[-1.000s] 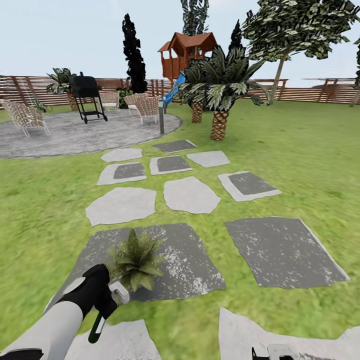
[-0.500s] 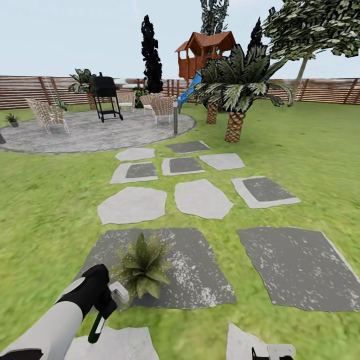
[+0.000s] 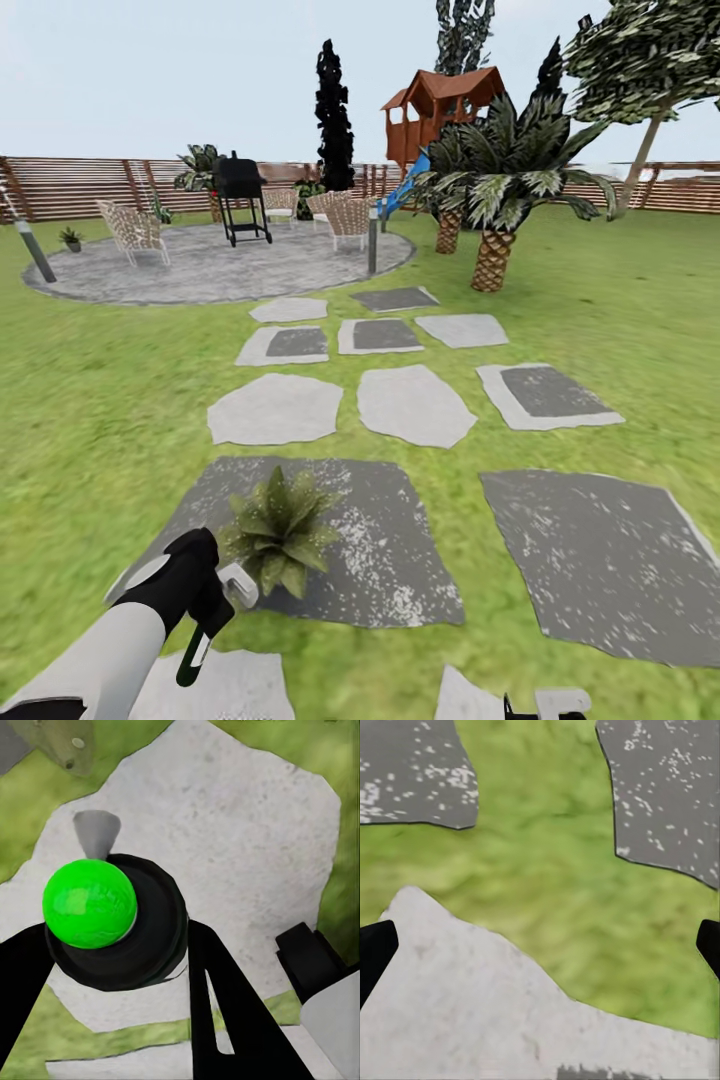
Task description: Pick up the pesticide atomizer in the garden and spray insectifuge to fully cover both potted plants in the garden.
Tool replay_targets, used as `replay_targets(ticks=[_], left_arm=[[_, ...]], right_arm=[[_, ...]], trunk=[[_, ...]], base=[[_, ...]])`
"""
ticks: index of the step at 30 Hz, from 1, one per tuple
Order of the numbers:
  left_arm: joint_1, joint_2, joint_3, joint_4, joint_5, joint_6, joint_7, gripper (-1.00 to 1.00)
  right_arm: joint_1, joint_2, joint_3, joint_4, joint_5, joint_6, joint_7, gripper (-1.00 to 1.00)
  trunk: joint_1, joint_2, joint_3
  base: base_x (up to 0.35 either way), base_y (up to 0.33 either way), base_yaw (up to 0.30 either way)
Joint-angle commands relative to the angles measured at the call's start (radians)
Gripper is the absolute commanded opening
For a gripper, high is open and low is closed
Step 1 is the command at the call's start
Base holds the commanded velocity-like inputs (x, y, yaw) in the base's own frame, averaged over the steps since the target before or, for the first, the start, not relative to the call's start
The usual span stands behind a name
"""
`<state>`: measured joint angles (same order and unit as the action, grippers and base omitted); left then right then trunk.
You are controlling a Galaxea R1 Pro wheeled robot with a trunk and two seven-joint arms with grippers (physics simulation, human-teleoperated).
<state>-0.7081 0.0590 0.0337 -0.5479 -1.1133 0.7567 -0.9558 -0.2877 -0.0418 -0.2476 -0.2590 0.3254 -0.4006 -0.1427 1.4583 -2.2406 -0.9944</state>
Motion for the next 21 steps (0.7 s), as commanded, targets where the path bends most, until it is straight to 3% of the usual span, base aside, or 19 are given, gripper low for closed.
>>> replay_targets(ticks=[1,3,8,17,21], left_arm=[[-0.001,-0.001,0.006,-0.001,-0.006,0.006,-0.008,-1.00],[-0.001,-0.001,0.026,-0.001,-0.006,0.006,-0.007,-1.00],[-0.001,0.007,0.031,0.000,-0.007,0.006,-0.008,-1.00],[-0.001,0.006,0.029,0.008,-0.008,0.004,-0.008,-1.00],[-0.001,0.003,0.029,0.005,-0.007,0.004,-0.008,-1.00]], right_arm=[[-0.001,0.000,-0.006,0.001,0.011,-0.003,-0.003,1.00],[-0.001,0.000,-0.006,0.000,0.011,-0.004,-0.003,1.00],[-0.001,0.000,-0.006,0.000,0.011,-0.004,-0.003,1.00],[-0.001,0.000,-0.006,0.000,0.011,-0.004,-0.003,1.00],[-0.001,0.000,-0.006,0.000,0.011,-0.004,-0.003,1.00]], trunk=[[0.000,0.000,-0.001],[0.000,0.000,-0.001],[0.000,0.000,-0.001],[0.000,0.000,-0.001],[0.000,0.000,-0.001]], base=[[0.101,-0.263,0.272],[0.147,-0.215,0.145],[0.041,-0.041,0.041],[0.010,-0.008,0.256],[0.146,-0.185,0.183]])
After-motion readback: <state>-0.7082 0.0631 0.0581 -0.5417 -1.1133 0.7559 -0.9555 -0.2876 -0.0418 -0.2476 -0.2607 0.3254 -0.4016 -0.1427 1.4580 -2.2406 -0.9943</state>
